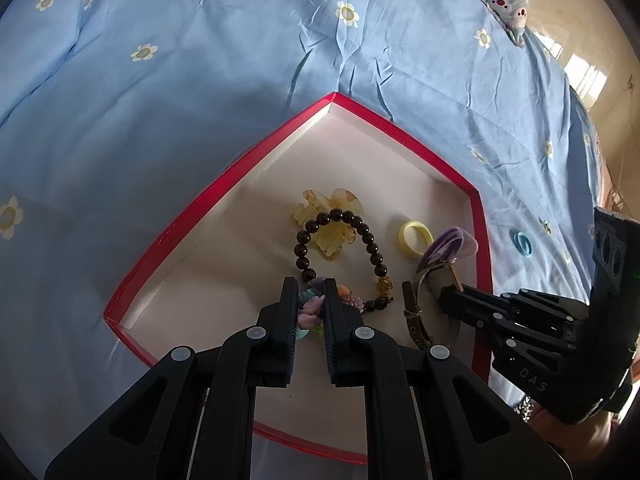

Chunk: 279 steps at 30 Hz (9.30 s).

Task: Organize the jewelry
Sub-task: 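Carry the bracelet and watch over the box lid and lower them, then open both grippers to release the pastel bracelet and watch into the lid, then move both grippers back over the remaining jewelry, then grasp the gold ring with the left gripper while the right grasps the pink hair clip, then carry the ring and pink clip over the box lid and lower them, then open both grippers to drop the ring and clip into the lid, then move both grippers back over the remaining jewelry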

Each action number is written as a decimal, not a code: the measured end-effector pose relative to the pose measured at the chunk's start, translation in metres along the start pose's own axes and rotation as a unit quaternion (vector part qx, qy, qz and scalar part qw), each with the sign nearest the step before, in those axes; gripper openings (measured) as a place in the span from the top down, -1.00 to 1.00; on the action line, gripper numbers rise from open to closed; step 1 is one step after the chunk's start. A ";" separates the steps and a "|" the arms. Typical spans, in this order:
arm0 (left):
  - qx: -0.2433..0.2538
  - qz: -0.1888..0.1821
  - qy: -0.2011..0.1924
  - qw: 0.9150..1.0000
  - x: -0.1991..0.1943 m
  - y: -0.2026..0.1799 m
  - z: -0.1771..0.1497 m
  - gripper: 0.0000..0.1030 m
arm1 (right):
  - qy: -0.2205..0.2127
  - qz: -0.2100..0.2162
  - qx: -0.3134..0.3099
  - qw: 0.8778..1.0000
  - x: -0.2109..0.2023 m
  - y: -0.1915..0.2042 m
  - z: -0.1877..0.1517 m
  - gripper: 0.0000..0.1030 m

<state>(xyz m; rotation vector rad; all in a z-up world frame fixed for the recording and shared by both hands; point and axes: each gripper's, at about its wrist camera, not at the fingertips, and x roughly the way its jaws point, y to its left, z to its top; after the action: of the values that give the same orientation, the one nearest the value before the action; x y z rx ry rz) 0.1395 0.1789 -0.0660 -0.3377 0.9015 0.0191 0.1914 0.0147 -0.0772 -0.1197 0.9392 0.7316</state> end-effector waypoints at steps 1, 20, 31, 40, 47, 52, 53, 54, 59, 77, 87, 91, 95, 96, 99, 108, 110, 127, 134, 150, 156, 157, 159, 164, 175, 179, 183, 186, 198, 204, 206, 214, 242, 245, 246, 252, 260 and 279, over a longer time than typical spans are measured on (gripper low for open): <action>0.000 0.001 0.000 1.000 0.000 0.000 0.000 0.80 | 0.000 0.001 0.001 1.000 0.000 0.000 0.000 0.83; 0.000 0.008 -0.013 1.000 -0.020 -0.008 -0.001 0.20 | -0.040 0.018 0.030 0.999 -0.028 -0.006 -0.001 0.48; 0.018 -0.014 -0.016 1.000 -0.042 -0.039 -0.015 -0.04 | -0.078 0.016 0.084 0.993 -0.079 -0.031 -0.032 0.17; 0.049 -0.042 -0.003 0.998 -0.045 -0.079 -0.029 -0.10 | -0.099 -0.021 0.146 0.984 -0.124 -0.080 -0.071 0.12; 0.080 -0.061 0.012 0.995 -0.041 -0.111 -0.041 -0.10 | -0.115 -0.053 0.185 0.974 -0.154 -0.113 -0.098 0.09; 0.095 -0.069 0.018 0.993 -0.040 -0.128 -0.046 -0.11 | -0.119 -0.071 0.205 0.969 -0.168 -0.130 -0.117 0.05; 0.099 -0.070 0.019 0.992 -0.040 -0.132 -0.048 -0.11 | -0.119 -0.073 0.209 0.968 -0.170 -0.133 -0.121 0.04; 0.102 -0.070 0.020 0.992 -0.040 -0.135 -0.049 -0.11 | -0.119 -0.075 0.213 0.967 -0.172 -0.136 -0.125 0.04; 0.122 -0.077 0.027 0.989 -0.037 -0.153 -0.054 -0.11 | -0.116 -0.080 0.228 0.963 -0.176 -0.148 -0.140 0.03; 0.202 -0.087 0.067 0.973 -0.009 -0.204 -0.073 -0.12 | -0.122 -0.082 0.251 0.957 -0.179 -0.171 -0.151 0.03; 0.251 -0.073 0.090 0.961 0.022 -0.227 -0.087 -0.11 | -0.115 -0.079 0.248 0.959 -0.169 -0.180 -0.144 0.03; 0.262 -0.070 0.085 0.959 0.030 -0.233 -0.086 -0.11 | -0.102 -0.080 0.248 0.960 -0.158 -0.185 -0.139 0.03; 0.264 -0.074 0.080 0.958 0.035 -0.234 -0.084 0.02 | -0.090 -0.073 0.244 0.963 -0.145 -0.188 -0.131 0.03; 0.264 -0.075 0.079 0.958 0.036 -0.234 -0.083 0.11 | -0.088 -0.069 0.243 0.963 -0.142 -0.187 -0.129 0.03; 0.264 -0.082 0.079 0.958 0.039 -0.234 -0.081 0.33 | -0.079 -0.061 0.239 0.966 -0.130 -0.187 -0.121 0.03; 0.245 -0.106 0.080 0.960 0.041 -0.225 -0.076 0.59 | -0.065 -0.088 0.234 0.966 -0.105 -0.197 -0.101 0.27; 0.239 -0.108 0.078 0.962 0.039 -0.223 -0.075 0.59 | -0.066 -0.091 0.228 0.967 -0.105 -0.195 -0.101 0.28; 0.169 -0.110 0.036 0.979 -0.008 -0.178 -0.052 0.59 | -0.096 -0.038 0.189 0.977 -0.131 -0.148 -0.099 0.28; 0.144 -0.103 0.020 0.984 -0.022 -0.158 -0.046 0.59 | -0.100 -0.021 0.169 0.980 -0.135 -0.124 -0.093 0.28; 0.100 -0.086 -0.008 0.991 -0.045 -0.115 -0.034 0.59 | -0.097 0.009 0.121 0.988 -0.128 -0.074 -0.071 0.28; 0.087 -0.080 -0.017 0.993 -0.052 -0.100 -0.030 0.59 | -0.093 0.017 0.106 0.990 -0.122 -0.059 -0.061 0.28; 0.085 -0.078 -0.018 0.993 -0.053 -0.097 -0.030 0.59 | -0.093 0.019 0.103 0.990 -0.121 -0.056 -0.060 0.28; 0.082 -0.076 -0.020 0.994 -0.055 -0.093 -0.029 0.59 | -0.092 0.021 0.099 0.991 -0.120 -0.053 -0.056 0.28; 0.070 -0.069 -0.027 0.995 -0.058 -0.078 -0.025 0.59 | -0.090 0.030 0.088 0.992 -0.115 -0.040 -0.048 0.28; 0.045 -0.047 -0.035 0.997 -0.061 -0.043 -0.018 0.59 | -0.080 0.048 0.060 0.994 -0.097 -0.012 -0.028 0.28; 0.038 -0.039 -0.035 0.998 -0.059 -0.032 -0.016 0.59 | -0.074 0.055 0.051 0.994 -0.089 -0.002 -0.023 0.28; 0.033 -0.030 -0.033 0.998 -0.055 -0.021 -0.014 0.59 | -0.067 0.063 0.041 0.995 -0.080 0.009 -0.017 0.28; 0.030 -0.026 -0.032 0.999 -0.051 -0.015 -0.013 0.59 | -0.059 0.068 0.031 0.995 -0.071 0.018 -0.015 0.27; 0.036 -0.003 -0.010 0.999 -0.024 0.004 -0.004 0.59 | -0.013 0.072 0.000 0.997 -0.025 0.037 -0.011 0.27; 0.037 0.004 -0.002 0.999 -0.014 0.008 -0.004 0.59 | 0.000 0.065 -0.011 0.998 -0.010 0.038 -0.010 0.27; 0.039 0.007 0.000 0.999 -0.012 0.008 -0.004 0.59 | 0.000 0.066 -0.015 0.998 -0.009 0.038 -0.009 0.27; 0.041 0.007 0.006 0.999 -0.006 0.009 -0.005 0.59 | 0.011 0.063 -0.022 0.998 -0.001 0.039 -0.010 0.29; 0.027 -0.004 -0.010 1.000 -0.024 0.005 -0.003 0.22 | -0.011 0.065 -0.018 0.998 -0.018 0.038 -0.011 0.24; 0.023 -0.007 -0.018 1.000 -0.033 0.002 -0.003 0.06 | -0.023 0.065 -0.010 0.998 -0.034 0.033 -0.016 0.22; 0.021 -0.008 -0.021 1.000 -0.036 0.001 -0.004 0.03 | -0.028 0.063 -0.006 0.998 -0.040 0.029 -0.019 0.20; 0.011 -0.022 -0.028 0.999 -0.052 -0.009 -0.010 -0.07 | -0.058 0.048 0.035 0.997 -0.079 0.002 -0.040 0.04; 0.026 -0.049 -0.019 0.998 -0.064 -0.043 -0.030 -0.14 | -0.082 0.009 0.099 0.992 -0.126 -0.045 -0.080 0.03; 0.100 -0.097 0.030 0.990 -0.053 -0.131 -0.067 -0.23 | -0.097 -0.074 0.205 0.971 -0.188 -0.120 -0.174 -0.10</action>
<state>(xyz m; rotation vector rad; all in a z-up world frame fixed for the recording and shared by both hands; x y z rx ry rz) 0.0760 0.0420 -0.0270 -0.2376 0.9179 -0.2606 0.0754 -0.2424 -0.0629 0.2396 0.8649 0.3922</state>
